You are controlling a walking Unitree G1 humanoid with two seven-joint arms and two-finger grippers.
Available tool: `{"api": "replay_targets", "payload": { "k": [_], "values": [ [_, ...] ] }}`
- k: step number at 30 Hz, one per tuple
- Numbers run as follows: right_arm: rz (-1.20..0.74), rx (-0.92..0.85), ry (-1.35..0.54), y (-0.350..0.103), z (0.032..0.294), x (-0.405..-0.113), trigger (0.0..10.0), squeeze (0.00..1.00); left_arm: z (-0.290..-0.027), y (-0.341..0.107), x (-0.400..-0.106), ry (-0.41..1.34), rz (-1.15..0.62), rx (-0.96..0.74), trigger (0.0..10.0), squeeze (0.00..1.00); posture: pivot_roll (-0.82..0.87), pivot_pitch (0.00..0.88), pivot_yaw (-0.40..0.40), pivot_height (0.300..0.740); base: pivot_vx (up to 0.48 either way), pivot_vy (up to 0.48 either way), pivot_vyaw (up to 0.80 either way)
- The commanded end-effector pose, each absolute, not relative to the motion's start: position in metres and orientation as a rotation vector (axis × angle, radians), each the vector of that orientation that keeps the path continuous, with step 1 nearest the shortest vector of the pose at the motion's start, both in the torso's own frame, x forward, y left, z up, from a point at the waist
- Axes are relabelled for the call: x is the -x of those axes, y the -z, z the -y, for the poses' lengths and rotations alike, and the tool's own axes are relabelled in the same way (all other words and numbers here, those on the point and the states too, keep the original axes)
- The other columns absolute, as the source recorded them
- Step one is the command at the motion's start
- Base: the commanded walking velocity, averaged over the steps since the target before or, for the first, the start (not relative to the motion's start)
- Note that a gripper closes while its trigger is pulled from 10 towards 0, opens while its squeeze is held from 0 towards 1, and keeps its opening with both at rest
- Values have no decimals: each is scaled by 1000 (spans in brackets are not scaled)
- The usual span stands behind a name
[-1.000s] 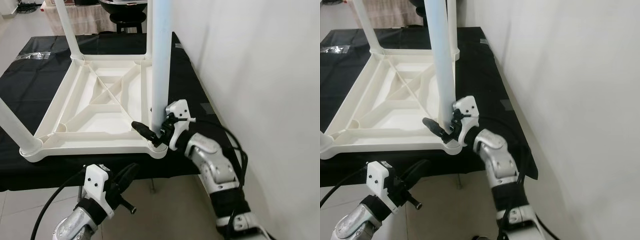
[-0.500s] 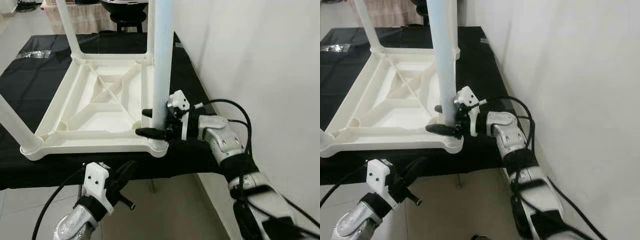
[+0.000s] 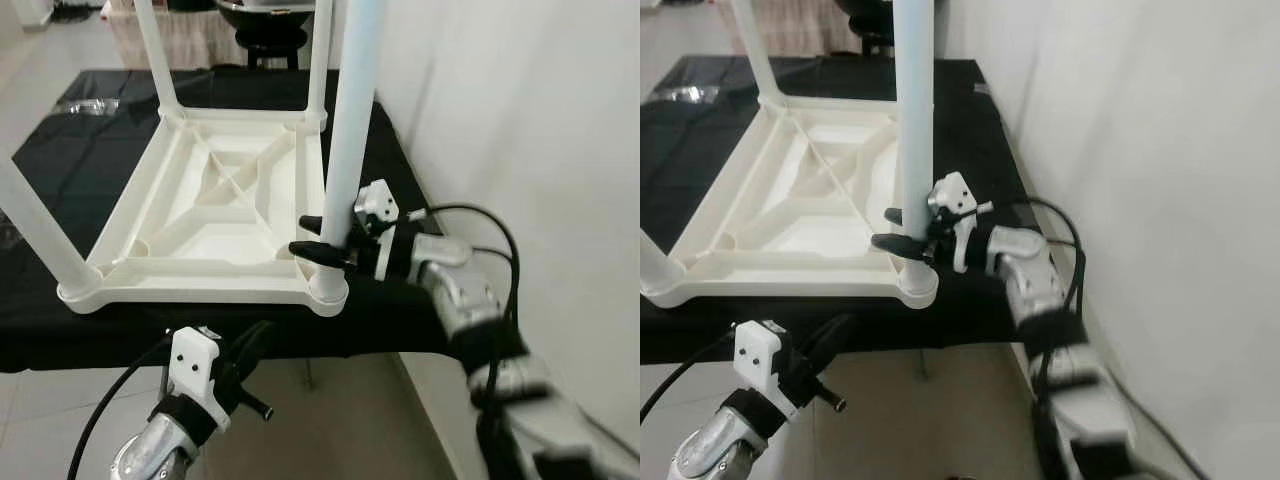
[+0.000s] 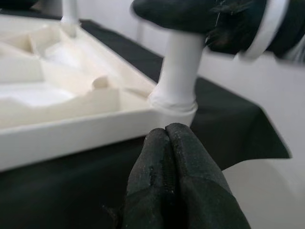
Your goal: Building children table
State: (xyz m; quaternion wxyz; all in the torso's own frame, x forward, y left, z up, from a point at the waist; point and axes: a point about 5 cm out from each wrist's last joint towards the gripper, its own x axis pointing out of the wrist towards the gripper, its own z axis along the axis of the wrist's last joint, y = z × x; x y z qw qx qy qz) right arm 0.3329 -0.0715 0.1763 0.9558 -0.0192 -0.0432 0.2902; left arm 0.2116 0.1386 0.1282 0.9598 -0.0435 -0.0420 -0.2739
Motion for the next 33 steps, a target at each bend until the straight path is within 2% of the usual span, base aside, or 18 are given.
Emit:
{"api": "replay_targets", "payload": {
  "k": [1, 4, 5, 7, 8, 9, 10, 11, 13, 14, 21, 22, 24, 25, 28, 33],
  "values": [
    [-213, 121, -426, -121, 83, -316, 0, 0, -140, -127, -210, 557, 71, 91, 10000, 0, 53, 194, -70, 740, 0, 0, 0],
    [-204, 119, -448, -124, 76, -309, 0, 0, -141, -128, -211, 557, 71, 91, 10000, 0, 53, 194, -70, 740, 0, 0, 0],
    [-177, 113, -475, -129, 63, -316, 0, 0, -141, -127, -213, 566, 67, 93, 10000, 0, 34, 168, -42, 740, 0, 0, 0],
    [-177, 113, -475, -129, 63, -316, 0, 0, -141, -127, -213, 566, 67, 93, 10000, 0, 34, 168, -42, 740, 0, 0, 0],
    [-155, 110, -489, -134, 54, -325, 0, 0, -140, -126, -215, 575, 64, 94, 10000, 0, 34, 168, -42, 740, 0, 0, 0],
    [-141, 109, -506, -140, 45, -338, 10000, 0, -140, -125, -217, 577, 62, 89, 10000, 0, 53, 157, -49, 740, 0, 0, 0],
    [-141, 109, -506, -140, 45, -338, 10000, 0, -140, -125, -217, 577, 62, 89, 10000, 0, 53, 157, -49, 740, 0, 0, 0],
    [-115, 98, -526, -148, 39, -346, 10000, 624, -141, -124, -217, 572, 62, 85, 10000, 0, 52, 156, -48, 740, 0, 0, 0],
    [-89, 83, -550, -155, 37, -351, 10000, 624, -141, -124, -217, 565, 65, 82, 10000, 0, 52, 154, -50, 740, 0, 0, 0],
    [-63, 62, -584, -163, 38, -356, 10000, 1000, -141, -124, -217, 556, 68, 82, 10000, 0, 54, 154, -55, 740, 0, 0, 0],
    [0, 5, -742, -190, 40, -352, 10000, 1000, -141, -124, -218, 554, 68, 82, 10000, 0, 56, 149, -60, 740, 0, 0, 0],
    [38, 64, -910, -200, 47, -355, 10000, 0, -140, -124, -218, 559, 66, 84, 10000, 0, 60, 145, -66, 740, 0, 0, 0],
    [45, 86, -966, -203, 50, -356, 10000, 0, -140, -123, -218, 561, 65, 85, 10000, 0, 60, 145, -66, 740, 0, 0, 0],
    [51, 157, -1104, -205, 53, -361, 10000, 0, -139, -123, -218, 561, 66, 86, 10000, 0, 73, 144, -73, 740, 0, 0, 0],
    [45, 203, -1177, -206, 55, -363, 10000, 0, -139, -123, -217, 561, 66, 85, 10000, 0, 77, 146, -74, 740, 0, 0, 0],
    [-6, 182, -1170, -205, 58, -373, 10000, 0, -138, -123, -214, 560, 67, 86, 10000, 0, 96, 153, -80, 740, 0, 0, 0]
  ]
}}
